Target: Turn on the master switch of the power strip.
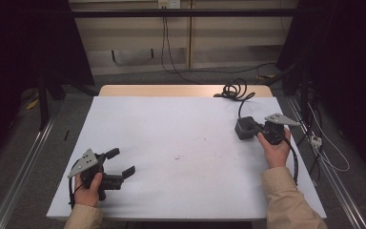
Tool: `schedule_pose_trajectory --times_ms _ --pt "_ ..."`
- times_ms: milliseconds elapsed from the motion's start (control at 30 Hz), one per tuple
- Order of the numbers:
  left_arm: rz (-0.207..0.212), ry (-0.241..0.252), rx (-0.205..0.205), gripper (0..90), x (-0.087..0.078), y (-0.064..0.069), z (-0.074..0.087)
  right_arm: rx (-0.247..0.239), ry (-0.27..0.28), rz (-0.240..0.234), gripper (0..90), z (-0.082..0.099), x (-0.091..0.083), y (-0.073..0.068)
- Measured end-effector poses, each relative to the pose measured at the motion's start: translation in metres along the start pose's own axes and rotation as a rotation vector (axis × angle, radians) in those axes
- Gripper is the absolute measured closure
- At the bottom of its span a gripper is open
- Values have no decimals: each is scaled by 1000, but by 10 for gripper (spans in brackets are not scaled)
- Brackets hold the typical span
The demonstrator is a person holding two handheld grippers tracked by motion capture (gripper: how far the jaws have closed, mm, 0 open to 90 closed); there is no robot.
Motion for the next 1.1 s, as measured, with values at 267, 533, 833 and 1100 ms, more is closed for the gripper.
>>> schedule_pose_trajectory --times_ms 267,533,833,1100 --pt "0 0 -3 28 -1 0 0 3 2 -1 900 0 0 0" --pt "0 -1 0 28 -1 0 0 8 -4 5 900 0 0 0" --pt "0 -3 2 28 -1 1 0 4 -3 14 900 0 3 -1" --pt "-2 -1 2 28 -2 0 0 -1 -3 19 900 0 2 -2"
Point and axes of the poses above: each handheld gripper's, and its own axes: x roughly forward along the jaws, z roughly out of its underside, y roughly to its right, the point moved 6 cm from there along x, roughly forward along the jaws, and after that the axes turned 7 degrees about -z, right-handed, at the moved point
